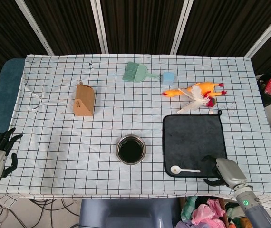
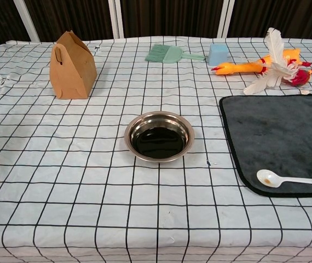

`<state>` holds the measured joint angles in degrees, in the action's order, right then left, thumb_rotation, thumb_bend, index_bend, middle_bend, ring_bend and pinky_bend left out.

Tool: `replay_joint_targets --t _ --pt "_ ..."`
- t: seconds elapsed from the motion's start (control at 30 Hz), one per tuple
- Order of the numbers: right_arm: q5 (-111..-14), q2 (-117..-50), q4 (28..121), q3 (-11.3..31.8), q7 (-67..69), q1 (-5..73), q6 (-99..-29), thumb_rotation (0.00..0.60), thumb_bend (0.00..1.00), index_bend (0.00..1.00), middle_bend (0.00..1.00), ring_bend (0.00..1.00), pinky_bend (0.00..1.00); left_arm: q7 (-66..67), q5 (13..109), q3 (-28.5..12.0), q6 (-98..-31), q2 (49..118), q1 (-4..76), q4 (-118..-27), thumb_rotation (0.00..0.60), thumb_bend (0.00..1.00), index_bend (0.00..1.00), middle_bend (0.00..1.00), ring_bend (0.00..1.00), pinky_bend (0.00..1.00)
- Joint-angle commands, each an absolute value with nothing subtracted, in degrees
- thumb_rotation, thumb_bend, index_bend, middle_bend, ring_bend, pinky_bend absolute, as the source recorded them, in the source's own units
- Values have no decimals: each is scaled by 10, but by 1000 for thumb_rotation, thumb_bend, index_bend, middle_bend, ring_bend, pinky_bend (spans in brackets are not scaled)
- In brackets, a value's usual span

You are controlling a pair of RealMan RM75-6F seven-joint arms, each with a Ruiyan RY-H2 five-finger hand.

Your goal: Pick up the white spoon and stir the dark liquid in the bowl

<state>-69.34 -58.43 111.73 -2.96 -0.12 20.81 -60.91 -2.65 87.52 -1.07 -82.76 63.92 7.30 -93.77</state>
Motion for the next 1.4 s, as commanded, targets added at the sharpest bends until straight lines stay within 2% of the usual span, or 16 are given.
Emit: replay_joint_targets --t 0.03,0.37,0.93,1.4 --pt "-682 -607 1105 -21 -5 203 -616 600 183 341 949 1000 1000 -27 875 -11 -828 639 73 -937 600 727 166 0 0 0" --pt "-647 -685 1076 -1 -75 197 -647 600 197 378 949 1000 1000 -29 875 -11 -827 639 74 -935 600 727 167 0 0 0" --pt "-631 -764 1025 0 -123 174 -677 600 226 439 949 1000 1000 -34 878 -11 -827 639 74 -931 600 727 166 0 0 0" --pt "-630 -792 993 7 -125 162 -679 600 246 477 949 1000 1000 -32 876 -11 -828 639 74 -931 600 726 167 0 0 0"
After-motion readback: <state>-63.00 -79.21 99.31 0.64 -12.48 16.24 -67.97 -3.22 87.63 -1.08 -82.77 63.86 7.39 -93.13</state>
